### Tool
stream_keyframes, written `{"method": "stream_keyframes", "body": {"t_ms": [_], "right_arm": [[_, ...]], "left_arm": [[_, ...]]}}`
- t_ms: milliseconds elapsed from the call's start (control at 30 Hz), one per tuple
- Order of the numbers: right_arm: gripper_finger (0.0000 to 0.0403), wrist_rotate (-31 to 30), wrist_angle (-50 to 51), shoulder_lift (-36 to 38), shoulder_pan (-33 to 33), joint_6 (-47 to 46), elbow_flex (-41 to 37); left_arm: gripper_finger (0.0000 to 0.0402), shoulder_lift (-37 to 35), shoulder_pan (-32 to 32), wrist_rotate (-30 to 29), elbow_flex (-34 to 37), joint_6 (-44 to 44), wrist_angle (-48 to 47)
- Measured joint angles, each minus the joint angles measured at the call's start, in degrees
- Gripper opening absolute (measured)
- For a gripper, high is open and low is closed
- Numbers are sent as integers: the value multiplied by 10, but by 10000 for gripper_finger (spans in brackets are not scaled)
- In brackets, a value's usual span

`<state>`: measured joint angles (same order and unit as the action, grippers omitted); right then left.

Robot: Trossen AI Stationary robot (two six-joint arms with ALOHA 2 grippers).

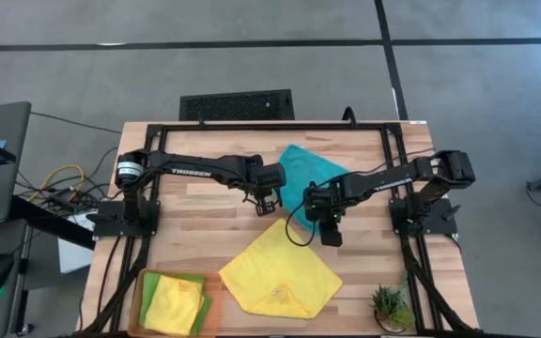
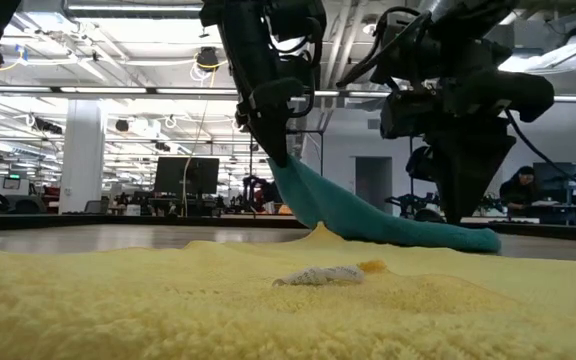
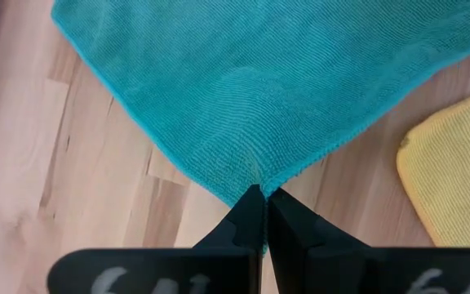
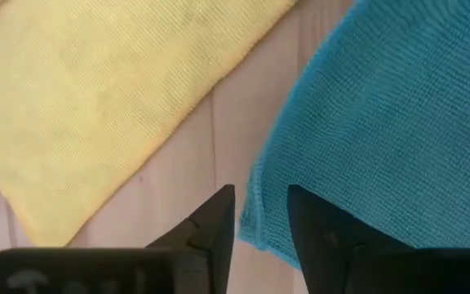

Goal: Fold microfiber towels
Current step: Fold the blue microfiber towel

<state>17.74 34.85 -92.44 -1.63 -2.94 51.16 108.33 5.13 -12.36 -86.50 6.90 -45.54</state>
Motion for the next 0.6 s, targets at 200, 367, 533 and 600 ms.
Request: {"method": "stream_keyframes", "body": {"t_ms": [200, 367, 533, 600], "right_arm": [[137, 16, -12, -16, 0, 4, 0], [132, 43, -27, -36, 0, 6, 0], [132, 47, -38, -35, 2, 10, 0], [132, 47, -39, -35, 2, 15, 0]], "left_arm": [[0, 0, 0, 0, 0, -2, 0], [0, 0, 0, 0, 0, -2, 0], [0, 0, 0, 0, 0, -2, 0], [0, 0, 0, 0, 0, -4, 0]]}}
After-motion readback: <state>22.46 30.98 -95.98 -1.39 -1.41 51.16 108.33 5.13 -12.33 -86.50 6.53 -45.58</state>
